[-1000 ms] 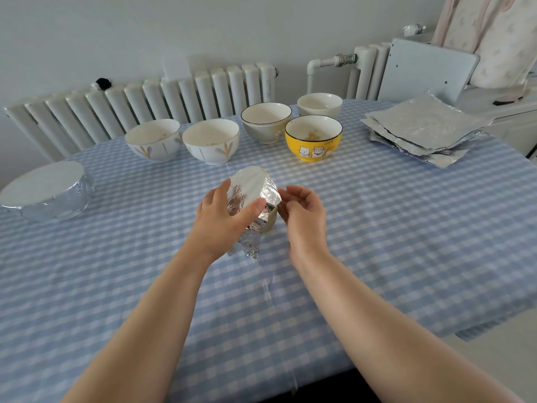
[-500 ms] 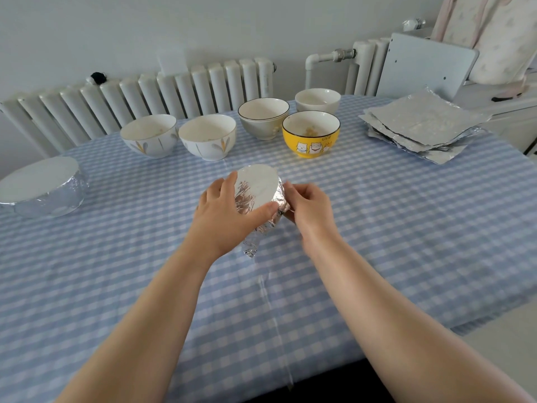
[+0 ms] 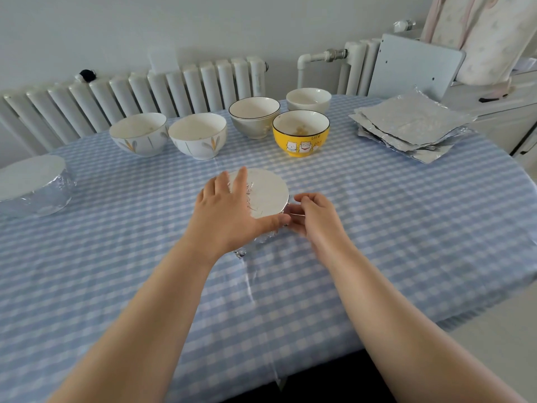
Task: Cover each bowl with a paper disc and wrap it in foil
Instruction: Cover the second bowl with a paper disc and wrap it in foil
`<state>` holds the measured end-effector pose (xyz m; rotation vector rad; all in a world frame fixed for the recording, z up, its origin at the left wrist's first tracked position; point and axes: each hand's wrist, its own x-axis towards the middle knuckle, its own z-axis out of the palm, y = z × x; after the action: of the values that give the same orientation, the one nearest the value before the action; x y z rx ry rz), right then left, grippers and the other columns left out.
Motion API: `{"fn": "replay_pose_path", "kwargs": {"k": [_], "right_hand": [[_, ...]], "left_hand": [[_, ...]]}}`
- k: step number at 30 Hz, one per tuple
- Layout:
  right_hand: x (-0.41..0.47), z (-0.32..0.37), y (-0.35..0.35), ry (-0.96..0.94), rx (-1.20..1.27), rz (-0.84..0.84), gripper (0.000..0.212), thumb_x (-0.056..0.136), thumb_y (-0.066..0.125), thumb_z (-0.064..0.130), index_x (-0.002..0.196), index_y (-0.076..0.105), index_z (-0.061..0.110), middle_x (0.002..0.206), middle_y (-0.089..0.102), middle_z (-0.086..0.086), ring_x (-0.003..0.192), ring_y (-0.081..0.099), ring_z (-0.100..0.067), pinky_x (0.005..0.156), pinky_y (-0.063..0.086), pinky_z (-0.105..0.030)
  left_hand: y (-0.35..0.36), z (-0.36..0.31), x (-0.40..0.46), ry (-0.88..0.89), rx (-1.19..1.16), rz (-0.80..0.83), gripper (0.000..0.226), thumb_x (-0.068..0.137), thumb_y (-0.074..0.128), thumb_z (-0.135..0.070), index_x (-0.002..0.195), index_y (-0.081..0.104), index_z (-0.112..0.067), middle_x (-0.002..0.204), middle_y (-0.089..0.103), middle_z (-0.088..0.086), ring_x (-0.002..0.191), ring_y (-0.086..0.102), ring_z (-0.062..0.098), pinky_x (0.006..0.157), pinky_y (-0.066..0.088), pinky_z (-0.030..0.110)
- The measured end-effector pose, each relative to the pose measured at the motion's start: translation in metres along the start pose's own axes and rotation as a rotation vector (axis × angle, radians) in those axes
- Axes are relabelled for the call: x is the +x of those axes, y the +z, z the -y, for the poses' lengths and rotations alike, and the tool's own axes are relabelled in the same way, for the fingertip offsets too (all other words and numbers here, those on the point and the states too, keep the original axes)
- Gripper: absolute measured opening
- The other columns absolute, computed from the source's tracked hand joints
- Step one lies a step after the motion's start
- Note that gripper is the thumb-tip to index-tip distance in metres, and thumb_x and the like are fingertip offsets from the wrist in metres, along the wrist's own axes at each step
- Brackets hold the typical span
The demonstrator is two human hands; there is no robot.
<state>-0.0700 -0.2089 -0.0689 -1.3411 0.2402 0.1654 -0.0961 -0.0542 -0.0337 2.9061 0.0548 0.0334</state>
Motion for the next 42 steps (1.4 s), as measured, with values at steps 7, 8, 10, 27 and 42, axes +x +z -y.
{"fn": "replay_pose_path", "kwargs": {"k": [7,8,10,27,42], "right_hand": [[0.009,0.008,-0.008,0.136,-0.163,0.080,0.016,0.105,0.037,0.009,0.109,0.052,0.005,0.113,0.061,-0.016,0.075,0.066,-0.023,0.067,0.059,-0.032],[0.010,0.009,-0.010,0.125,-0.189,0.062,0.015,0.105,0.039,0.010,0.106,0.054,0.007,0.113,0.061,-0.014,0.072,0.066,-0.021,0.063,0.059,-0.031],[0.013,0.011,-0.012,0.009,-0.291,-0.008,0.016,0.104,0.042,0.013,0.099,0.057,0.015,0.110,0.064,-0.007,0.077,0.067,-0.018,0.072,0.061,-0.034],[0.002,0.008,0.004,-0.293,-0.393,0.120,0.030,0.098,0.045,0.015,0.113,0.070,0.018,0.058,0.054,0.001,0.058,0.049,-0.014,0.053,0.037,-0.025],[0.007,0.002,0.002,-0.310,-0.348,0.152,0.035,0.101,0.043,0.019,0.097,0.068,0.044,0.059,0.055,0.008,0.052,0.044,-0.005,0.052,0.035,-0.022]], "left_hand": [[-0.023,0.006,0.002,0.052,-0.043,0.167,0.133,0.049,0.035,-0.094,0.157,-0.005,-0.027,0.165,0.006,0.005,0.151,0.007,0.027,0.118,0.016,0.050],[-0.028,0.008,0.003,0.055,-0.059,0.192,0.132,0.051,0.033,-0.097,0.157,-0.003,-0.028,0.165,0.006,0.002,0.151,0.007,0.026,0.118,0.016,0.051],[-0.034,0.014,0.007,0.066,-0.069,0.199,0.129,0.052,0.025,-0.103,0.157,0.002,-0.032,0.166,0.002,-0.001,0.152,0.003,0.023,0.118,0.013,0.052],[-0.011,0.029,0.046,0.261,-0.286,0.048,0.091,0.080,0.020,-0.088,0.149,0.039,-0.031,0.151,0.042,-0.009,0.140,0.035,0.014,0.113,0.027,0.034],[-0.001,0.035,0.047,-0.094,-0.815,-0.082,0.035,0.104,0.034,-0.009,0.120,0.064,-0.016,0.069,0.050,0.001,0.045,0.045,0.000,0.049,0.040,0.014]]}}
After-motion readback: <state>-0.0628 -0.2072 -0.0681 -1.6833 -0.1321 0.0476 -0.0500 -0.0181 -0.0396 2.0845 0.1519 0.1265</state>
